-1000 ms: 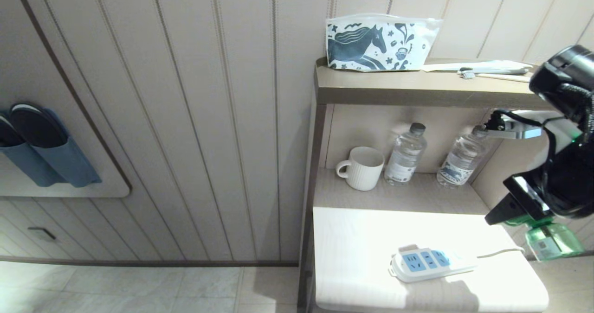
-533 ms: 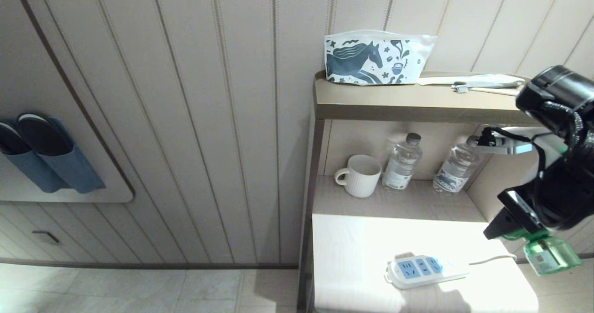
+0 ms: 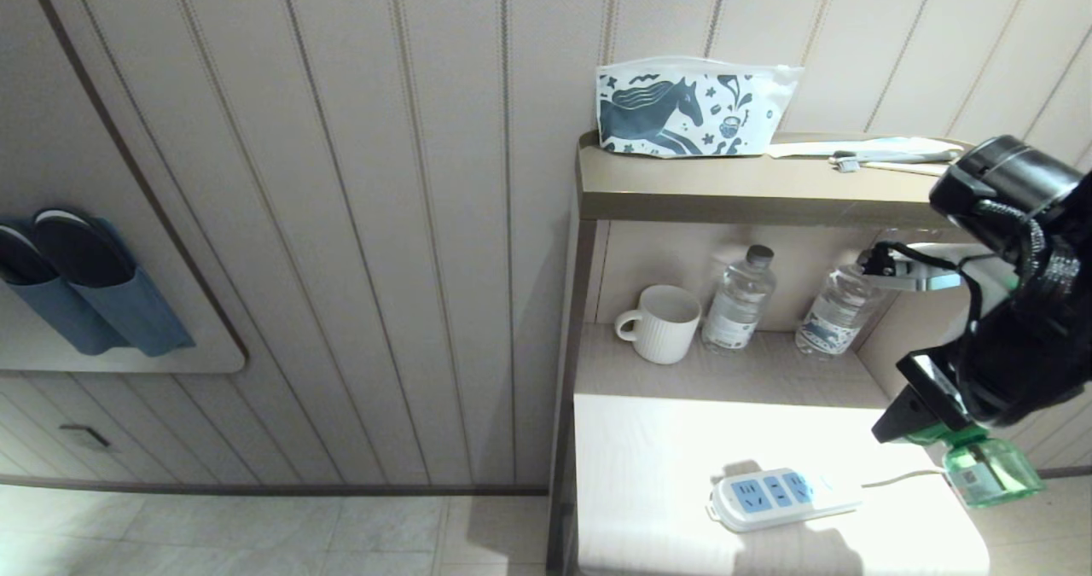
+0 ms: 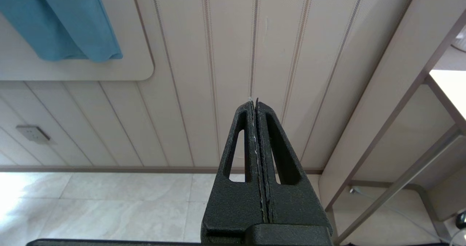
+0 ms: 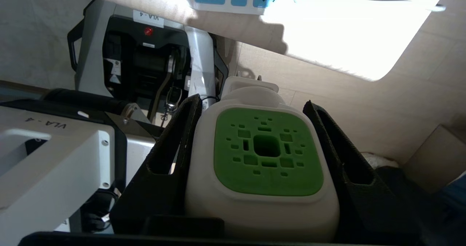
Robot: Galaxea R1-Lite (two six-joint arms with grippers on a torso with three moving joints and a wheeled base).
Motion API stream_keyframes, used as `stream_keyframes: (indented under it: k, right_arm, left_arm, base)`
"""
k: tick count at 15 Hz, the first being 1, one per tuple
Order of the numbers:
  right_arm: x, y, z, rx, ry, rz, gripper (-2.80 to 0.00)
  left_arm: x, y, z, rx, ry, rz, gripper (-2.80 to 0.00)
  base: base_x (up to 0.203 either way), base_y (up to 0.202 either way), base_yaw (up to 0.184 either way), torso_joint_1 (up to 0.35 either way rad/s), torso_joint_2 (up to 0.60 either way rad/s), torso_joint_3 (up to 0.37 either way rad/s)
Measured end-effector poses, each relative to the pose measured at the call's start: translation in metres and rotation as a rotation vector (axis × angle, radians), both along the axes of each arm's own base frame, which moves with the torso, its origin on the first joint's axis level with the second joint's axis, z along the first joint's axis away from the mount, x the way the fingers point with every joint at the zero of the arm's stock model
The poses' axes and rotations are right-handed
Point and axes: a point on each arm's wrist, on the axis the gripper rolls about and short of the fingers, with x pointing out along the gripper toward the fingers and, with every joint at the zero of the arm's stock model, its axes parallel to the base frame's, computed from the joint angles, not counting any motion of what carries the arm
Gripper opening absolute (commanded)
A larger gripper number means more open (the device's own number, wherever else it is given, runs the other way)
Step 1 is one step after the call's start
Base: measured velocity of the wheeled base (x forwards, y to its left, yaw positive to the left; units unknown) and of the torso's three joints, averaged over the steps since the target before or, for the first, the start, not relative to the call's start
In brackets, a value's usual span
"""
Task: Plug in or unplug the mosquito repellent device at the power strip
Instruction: Insert the plug into the socket
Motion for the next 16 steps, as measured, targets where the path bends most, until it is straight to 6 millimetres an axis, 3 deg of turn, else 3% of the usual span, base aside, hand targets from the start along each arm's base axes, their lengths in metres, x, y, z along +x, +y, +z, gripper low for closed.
stream_keyframes:
  k: [7, 16]
  right_arm:
    - [-0.005, -0.003, -0.010, -0.021, 0.116, -0.097, -2.80]
    - [0.018, 0.019, -0.038, -0.063, 0.224, -0.006, -2.80]
  left_arm:
    - [0.000, 0.000, 0.000, 0.000, 0.000, 0.000, -2.80]
    - [0.000, 0.000, 0.000, 0.000, -0.001, 0.000, -2.80]
  base:
    - [0.000, 0.000, 0.000, 0.000, 0.00, 0.000]
    - [0.000, 0.000, 0.000, 0.000, 0.00, 0.000]
